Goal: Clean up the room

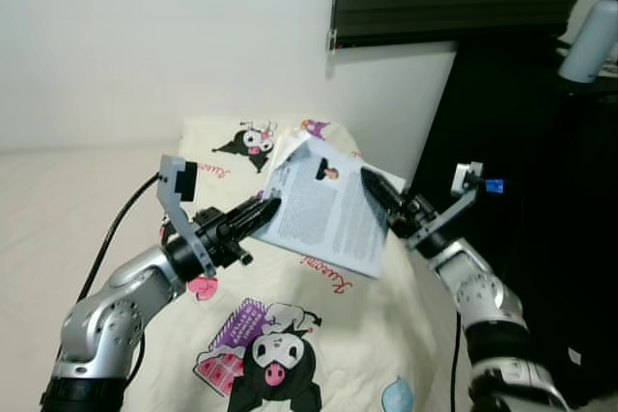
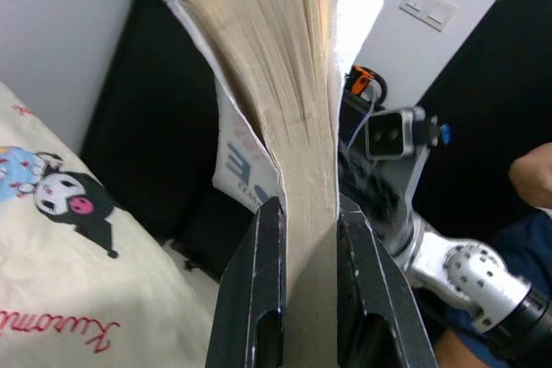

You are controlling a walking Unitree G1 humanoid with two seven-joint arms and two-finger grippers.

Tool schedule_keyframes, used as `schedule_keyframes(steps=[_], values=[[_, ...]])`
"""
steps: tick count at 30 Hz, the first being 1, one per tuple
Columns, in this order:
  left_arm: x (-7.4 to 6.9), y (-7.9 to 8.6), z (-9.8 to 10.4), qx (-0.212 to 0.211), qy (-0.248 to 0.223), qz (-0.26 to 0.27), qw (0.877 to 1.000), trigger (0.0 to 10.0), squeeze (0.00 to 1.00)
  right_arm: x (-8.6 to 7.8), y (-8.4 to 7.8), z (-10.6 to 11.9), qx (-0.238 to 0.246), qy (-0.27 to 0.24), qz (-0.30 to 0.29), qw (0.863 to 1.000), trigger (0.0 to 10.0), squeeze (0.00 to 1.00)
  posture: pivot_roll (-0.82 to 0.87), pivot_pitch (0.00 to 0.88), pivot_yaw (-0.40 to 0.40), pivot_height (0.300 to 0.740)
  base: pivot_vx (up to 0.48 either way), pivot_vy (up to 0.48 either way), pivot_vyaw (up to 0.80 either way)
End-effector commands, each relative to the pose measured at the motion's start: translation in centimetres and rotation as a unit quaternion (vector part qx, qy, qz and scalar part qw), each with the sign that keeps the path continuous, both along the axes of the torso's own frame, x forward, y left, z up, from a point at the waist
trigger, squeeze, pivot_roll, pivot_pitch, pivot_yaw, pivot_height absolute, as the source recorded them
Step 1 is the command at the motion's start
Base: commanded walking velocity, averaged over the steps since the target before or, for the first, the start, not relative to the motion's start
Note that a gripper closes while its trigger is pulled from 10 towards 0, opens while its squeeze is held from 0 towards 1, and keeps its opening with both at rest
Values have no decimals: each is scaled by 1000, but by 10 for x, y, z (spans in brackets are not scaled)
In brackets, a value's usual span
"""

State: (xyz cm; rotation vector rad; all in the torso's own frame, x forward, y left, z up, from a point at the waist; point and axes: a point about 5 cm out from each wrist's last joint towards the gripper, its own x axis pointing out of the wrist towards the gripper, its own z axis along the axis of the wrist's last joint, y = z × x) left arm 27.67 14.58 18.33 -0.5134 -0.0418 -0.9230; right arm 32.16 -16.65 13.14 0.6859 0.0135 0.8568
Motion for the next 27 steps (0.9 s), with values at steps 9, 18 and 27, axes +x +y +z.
schedule_keyframes(steps=[9,18,27], values=[[-5,4,20,-90,-41,-42,994,10000,0,-18,11,3,19,0,94,995,10000,0,-108,10,-43,740,0,0,0],[-6,25,36,-114,-77,-39,990,10000,0,-29,-12,3,23,1,67,997,10000,0,-112,10,-44,740,0,0,0],[-4,46,49,-139,-103,-13,985,10000,0,-32,-44,10,105,-7,5,994,10000,0,-127,12,-42,740,0,0,0]])
